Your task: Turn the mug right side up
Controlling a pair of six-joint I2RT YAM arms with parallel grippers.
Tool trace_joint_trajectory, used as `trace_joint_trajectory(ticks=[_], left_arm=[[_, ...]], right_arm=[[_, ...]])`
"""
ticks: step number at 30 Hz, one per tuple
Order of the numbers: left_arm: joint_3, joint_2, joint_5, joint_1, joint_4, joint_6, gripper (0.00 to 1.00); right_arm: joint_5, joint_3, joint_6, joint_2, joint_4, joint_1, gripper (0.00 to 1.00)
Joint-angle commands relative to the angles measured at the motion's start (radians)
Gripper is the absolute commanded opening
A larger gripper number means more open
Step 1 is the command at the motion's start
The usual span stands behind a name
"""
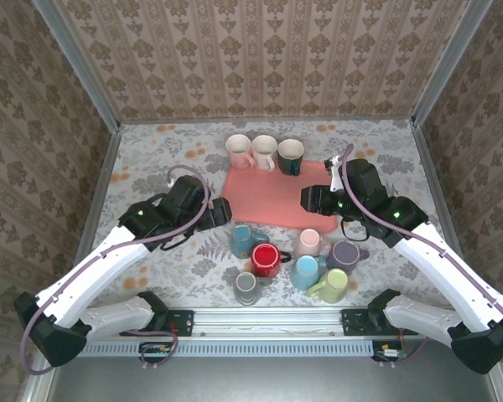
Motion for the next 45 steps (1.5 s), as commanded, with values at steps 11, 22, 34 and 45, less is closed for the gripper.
trace_joint_trajectory(ticks=[11,22,34,45], left_arm=[[-0.083,-0.019,0.083,0.001,-0.035,-0.383,1.00],[-0.051,0.119,0.146,-0.027,-0.045,-0.625,1.00],[0.059,0.363,0.184,-0.036,0.055,-0.674,1.00],[0.132,0.538,0.248,-0.038,0.052,-0.683,1.00]], right_arm=[[0.082,0.001,0.069,-0.029,-0.118,0.034,0.55],[0.159,-0.050,0.026,-0.014,-0.061,0.068,0.55],[0.122,-0.098,0.005,0.009,0.061,0.106,0.55],[0.153,-0.157,-0.033,-0.045,0.072,0.107,0.55]])
